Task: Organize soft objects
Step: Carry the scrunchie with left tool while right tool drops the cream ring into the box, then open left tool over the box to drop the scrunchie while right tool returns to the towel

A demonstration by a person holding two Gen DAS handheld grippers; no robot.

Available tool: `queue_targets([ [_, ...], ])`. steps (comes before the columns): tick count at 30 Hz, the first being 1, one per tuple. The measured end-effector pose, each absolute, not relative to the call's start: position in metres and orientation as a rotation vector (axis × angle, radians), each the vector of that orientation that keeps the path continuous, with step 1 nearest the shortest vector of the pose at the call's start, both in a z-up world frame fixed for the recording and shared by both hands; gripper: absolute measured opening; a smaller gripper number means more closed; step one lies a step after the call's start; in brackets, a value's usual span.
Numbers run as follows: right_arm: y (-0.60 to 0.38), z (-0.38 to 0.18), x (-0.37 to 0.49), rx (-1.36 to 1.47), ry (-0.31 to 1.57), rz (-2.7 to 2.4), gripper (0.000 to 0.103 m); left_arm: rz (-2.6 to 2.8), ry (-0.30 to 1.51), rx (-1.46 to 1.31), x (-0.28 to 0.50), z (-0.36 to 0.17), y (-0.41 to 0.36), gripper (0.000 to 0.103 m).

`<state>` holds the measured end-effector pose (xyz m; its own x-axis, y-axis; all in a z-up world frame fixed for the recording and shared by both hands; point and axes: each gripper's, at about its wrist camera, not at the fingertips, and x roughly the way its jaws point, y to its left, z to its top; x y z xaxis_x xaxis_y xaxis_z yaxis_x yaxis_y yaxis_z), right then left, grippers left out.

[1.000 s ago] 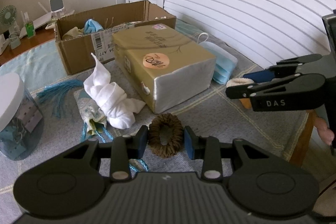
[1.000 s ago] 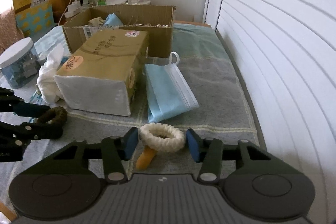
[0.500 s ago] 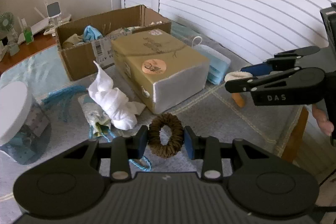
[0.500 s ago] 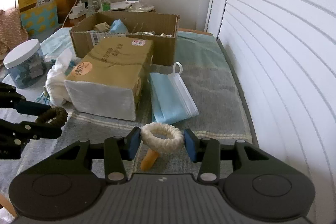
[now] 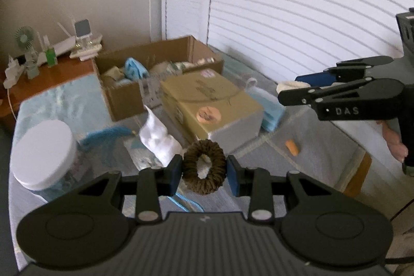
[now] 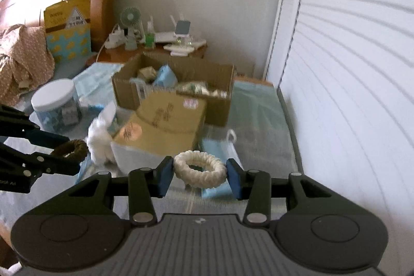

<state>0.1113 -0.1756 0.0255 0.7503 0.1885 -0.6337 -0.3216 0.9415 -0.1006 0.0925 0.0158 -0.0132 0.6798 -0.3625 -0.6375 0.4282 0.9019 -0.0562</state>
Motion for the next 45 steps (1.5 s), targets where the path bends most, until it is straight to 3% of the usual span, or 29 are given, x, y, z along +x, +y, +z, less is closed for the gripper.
queue_targets([
  [12, -0.153, 0.052, 0.196, -0.244, 0.589, 0.307, 0.050, -0.378, 0.640, 0.071, 0.106, 0.001, 0.044, 0.035],
  [24, -0.129, 0.032, 0.300, -0.272, 0.636, 0.319, 0.050, -0.328, 0.645, 0.039, 0.125, -0.001, 0.067, 0.035],
  [25, -0.128, 0.029, 0.308, -0.271, 0.643, 0.315, 0.052, -0.326, 0.646, 0.038, 0.127, -0.002, 0.067, 0.035],
  [29, -0.128, 0.018, 0.323, -0.268, 0.667, 0.301, 0.081, -0.323, 0.653, 0.040, 0.128, -0.003, 0.069, 0.035],
  [34, -0.133, 0.019, 0.304, -0.239, 0.674, 0.317, 0.102, -0.324, 0.662, 0.040, 0.130, -0.004, 0.069, 0.035],
  [45, -0.150, 0.030, 0.215, -0.135, 0.718, 0.301, 0.103, -0.354, 0.682, 0.065, 0.134, 0.002, 0.055, 0.035],
])
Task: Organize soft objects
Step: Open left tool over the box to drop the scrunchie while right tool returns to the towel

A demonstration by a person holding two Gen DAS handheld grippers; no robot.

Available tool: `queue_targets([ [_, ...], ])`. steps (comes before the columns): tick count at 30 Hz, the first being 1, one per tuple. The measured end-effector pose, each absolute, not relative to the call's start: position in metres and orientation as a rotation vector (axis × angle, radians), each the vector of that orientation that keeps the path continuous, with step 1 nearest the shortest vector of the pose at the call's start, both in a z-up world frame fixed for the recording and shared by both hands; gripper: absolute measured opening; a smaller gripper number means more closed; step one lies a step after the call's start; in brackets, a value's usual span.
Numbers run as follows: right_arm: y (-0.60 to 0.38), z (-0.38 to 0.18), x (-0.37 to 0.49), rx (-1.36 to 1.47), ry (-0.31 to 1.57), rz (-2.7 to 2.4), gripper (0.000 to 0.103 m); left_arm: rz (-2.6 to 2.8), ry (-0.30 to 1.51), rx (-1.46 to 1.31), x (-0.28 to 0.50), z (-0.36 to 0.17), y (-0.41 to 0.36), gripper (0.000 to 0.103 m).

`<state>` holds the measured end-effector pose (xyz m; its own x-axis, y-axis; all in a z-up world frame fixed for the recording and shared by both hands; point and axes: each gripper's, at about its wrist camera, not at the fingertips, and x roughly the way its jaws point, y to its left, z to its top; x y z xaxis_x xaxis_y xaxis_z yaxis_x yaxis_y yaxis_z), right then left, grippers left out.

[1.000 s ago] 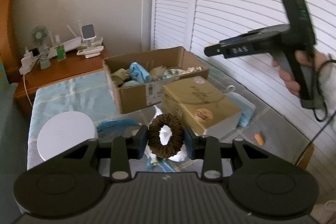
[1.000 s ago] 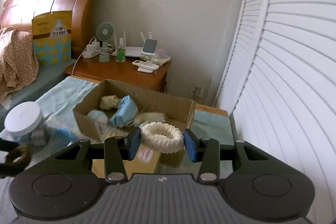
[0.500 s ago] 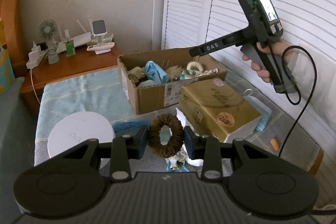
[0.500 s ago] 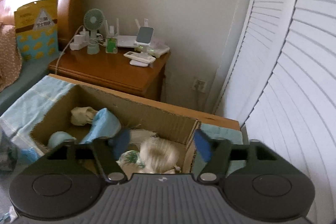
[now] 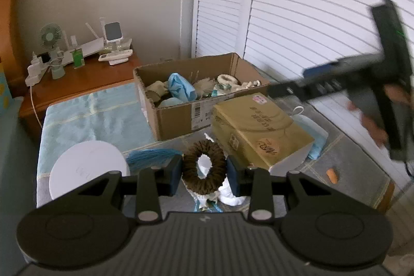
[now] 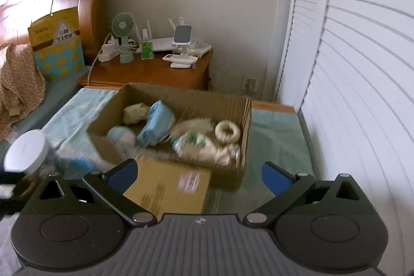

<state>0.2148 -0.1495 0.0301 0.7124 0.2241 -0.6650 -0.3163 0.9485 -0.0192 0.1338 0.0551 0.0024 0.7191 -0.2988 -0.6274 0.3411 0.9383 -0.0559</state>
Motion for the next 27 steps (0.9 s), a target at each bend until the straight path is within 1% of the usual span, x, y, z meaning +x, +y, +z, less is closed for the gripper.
queue_targets([
  [4, -0.157, 0.029, 0.177, -0.128, 0.699, 0.298, 0.103, -0.374, 0.679, 0.087, 0.141, 0.009, 0.046, 0.035],
  [11, -0.163, 0.024, 0.138, -0.152, 0.690, 0.282, 0.103, -0.380, 0.645, 0.126, 0.170, 0.028, 0.026, 0.035],
  [18, -0.175, 0.022, 0.121, -0.110, 0.692, 0.291, 0.103, -0.346, 0.630, 0.137, 0.229, 0.041, 0.006, 0.035],
  [25, -0.187, 0.023, 0.117, -0.089, 0.694, 0.274, 0.103, -0.324, 0.676, 0.135, 0.272, 0.030, -0.005, 0.036],
  [26, -0.187, 0.022, 0.117, -0.086, 0.695, 0.274, 0.103, -0.325, 0.684, 0.132, 0.277, 0.028, -0.006, 0.037],
  [27, -0.188, 0.022, 0.117, -0.083, 0.694, 0.275, 0.103, -0.319, 0.689, 0.127, 0.280, 0.026, -0.006, 0.042],
])
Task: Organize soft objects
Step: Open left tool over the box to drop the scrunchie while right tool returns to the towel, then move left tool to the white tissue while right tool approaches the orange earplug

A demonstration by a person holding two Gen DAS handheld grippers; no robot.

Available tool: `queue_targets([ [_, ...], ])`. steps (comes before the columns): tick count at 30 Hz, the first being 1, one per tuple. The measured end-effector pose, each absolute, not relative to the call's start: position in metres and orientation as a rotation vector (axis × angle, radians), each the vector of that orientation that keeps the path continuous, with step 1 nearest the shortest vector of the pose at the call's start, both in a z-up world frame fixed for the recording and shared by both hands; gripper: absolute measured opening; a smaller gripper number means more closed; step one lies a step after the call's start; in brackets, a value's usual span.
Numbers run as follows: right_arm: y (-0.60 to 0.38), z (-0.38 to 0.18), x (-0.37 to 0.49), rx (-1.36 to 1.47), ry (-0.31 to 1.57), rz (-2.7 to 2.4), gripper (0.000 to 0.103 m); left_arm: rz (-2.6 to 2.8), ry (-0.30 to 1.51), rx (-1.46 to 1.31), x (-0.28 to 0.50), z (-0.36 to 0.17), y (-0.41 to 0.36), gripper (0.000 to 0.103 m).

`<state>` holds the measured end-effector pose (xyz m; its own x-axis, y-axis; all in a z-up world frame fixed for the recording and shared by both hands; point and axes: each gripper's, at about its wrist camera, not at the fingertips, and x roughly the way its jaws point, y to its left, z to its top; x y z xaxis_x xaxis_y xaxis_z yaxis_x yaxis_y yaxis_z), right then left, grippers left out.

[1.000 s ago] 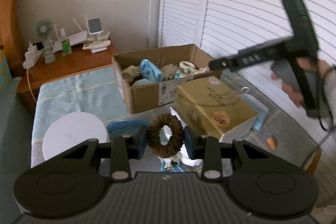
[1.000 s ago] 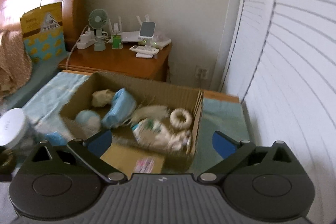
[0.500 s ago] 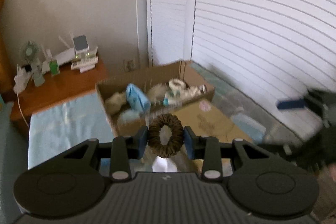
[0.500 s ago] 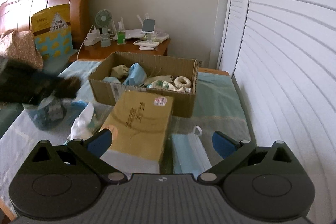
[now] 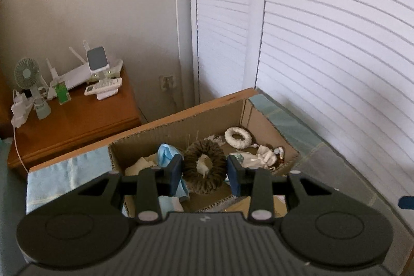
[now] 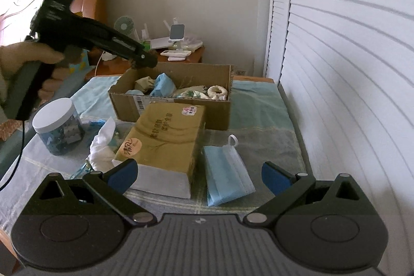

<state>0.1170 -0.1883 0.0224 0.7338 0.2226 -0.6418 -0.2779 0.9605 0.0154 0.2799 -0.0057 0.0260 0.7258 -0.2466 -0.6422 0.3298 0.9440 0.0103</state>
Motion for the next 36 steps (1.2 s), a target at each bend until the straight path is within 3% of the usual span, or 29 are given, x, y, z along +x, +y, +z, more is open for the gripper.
queue_targets([
  [1, -0.189, 0.022, 0.117, -0.081, 0.692, 0.275, 0.103, -0.310, 0.693, 0.128, 0.282, 0.024, -0.006, 0.047],
  [3, -0.190, 0.022, 0.117, -0.079, 0.693, 0.276, 0.103, -0.286, 0.690, 0.129, 0.282, 0.023, -0.006, 0.085],
  [4, -0.191, 0.022, 0.118, -0.077, 0.693, 0.276, 0.103, -0.272, 0.676, 0.122, 0.280, 0.023, -0.005, 0.088],
  [21, -0.190, 0.008, 0.104, -0.065, 0.726, 0.311, 0.103, -0.277, 0.622, 0.119, 0.191, 0.037, 0.008, 0.100],
  [36, -0.186, -0.037, 0.089, -0.017, 0.873, 0.413, 0.103, -0.231, 0.665, -0.001, 0.110, -0.013, 0.032, 0.100],
])
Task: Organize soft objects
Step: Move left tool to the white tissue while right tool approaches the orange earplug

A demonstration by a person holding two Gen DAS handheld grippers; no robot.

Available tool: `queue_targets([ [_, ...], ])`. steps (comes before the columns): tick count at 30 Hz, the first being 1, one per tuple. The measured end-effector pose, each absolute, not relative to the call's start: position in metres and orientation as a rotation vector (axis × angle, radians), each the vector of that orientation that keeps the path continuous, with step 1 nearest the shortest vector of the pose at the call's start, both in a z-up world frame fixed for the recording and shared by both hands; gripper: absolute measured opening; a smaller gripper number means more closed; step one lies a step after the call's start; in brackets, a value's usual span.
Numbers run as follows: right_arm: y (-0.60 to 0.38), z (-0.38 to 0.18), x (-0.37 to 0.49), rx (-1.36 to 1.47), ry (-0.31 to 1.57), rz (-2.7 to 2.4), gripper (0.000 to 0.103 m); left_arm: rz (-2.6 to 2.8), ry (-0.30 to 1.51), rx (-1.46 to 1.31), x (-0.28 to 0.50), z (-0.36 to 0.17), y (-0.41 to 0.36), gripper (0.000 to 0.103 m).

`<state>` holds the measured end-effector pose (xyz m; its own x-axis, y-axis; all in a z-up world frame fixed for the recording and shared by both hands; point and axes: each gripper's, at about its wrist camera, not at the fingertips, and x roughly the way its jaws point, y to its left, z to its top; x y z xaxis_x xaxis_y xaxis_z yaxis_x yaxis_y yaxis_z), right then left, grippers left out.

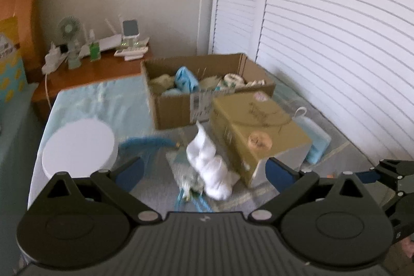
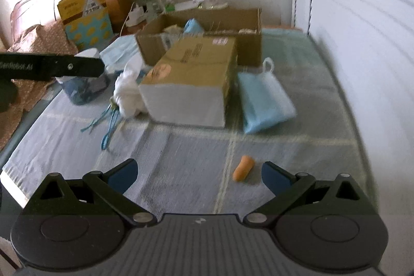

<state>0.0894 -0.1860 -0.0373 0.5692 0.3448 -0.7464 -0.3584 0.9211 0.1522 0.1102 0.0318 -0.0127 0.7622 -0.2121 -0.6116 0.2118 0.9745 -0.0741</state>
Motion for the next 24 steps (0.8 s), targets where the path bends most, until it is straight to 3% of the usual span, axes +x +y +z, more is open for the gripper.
queue_targets([
  [11, -0.173, -0.044, 0.094, 0.000, 0.935, 0.443, 0.103, -0.209, 0.666, -0.043, 0.100, -0.022, 0.052, 0.100],
  [24, -0.171, -0.045, 0.126, -0.129, 0.845, 0.397, 0.103, -0.240, 0.691, -0.060, 0.096, -0.033, 0.053, 0.100],
])
